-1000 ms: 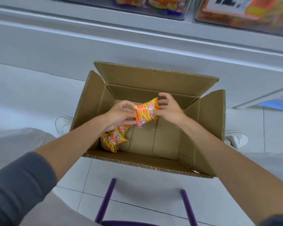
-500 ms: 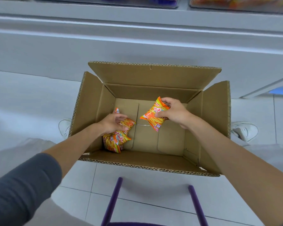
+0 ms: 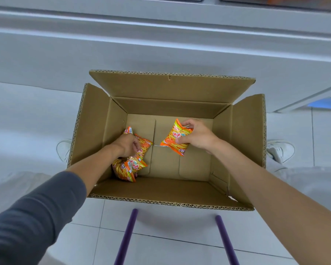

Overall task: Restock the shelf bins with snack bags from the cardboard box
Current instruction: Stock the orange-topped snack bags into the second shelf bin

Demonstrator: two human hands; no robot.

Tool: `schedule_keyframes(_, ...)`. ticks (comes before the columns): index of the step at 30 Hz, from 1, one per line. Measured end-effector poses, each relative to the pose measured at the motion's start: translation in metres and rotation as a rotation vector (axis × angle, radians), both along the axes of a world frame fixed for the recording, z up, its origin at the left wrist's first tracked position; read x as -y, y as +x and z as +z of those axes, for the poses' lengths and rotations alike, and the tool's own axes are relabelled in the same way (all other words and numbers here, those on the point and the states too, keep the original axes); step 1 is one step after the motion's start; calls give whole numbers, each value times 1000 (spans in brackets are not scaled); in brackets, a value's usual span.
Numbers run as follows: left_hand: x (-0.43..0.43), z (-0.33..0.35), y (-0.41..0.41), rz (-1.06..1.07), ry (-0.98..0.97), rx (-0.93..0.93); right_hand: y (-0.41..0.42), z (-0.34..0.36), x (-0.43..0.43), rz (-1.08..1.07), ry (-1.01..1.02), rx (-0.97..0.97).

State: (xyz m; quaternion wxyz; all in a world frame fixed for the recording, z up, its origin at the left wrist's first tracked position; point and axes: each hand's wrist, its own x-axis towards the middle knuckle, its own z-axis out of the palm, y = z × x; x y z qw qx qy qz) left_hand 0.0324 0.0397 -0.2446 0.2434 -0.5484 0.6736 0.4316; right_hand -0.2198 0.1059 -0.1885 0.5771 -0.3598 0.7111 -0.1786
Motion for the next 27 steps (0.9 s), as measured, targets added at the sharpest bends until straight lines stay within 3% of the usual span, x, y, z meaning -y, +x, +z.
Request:
schedule_keyframes(4, 0, 15, -5, 176, -76, -218, 1, 3, 0, -21, -17, 6)
schedule_keyframes(12, -5, 83, -45, 692, -2, -667, -2, 41, 7, 52, -94, 72)
schedule_keyframes(19, -8, 142, -73, 801, -48, -773, -4, 105, 6, 5, -254, 192)
schedule_keyframes(23, -4, 202, -92, 808, -64, -917, -11, 160, 4, 7, -318, 312)
schedule_keyframes(27, -11, 267, -120, 786, -22, -1103, -27, 221, -2, -63, -463, 303)
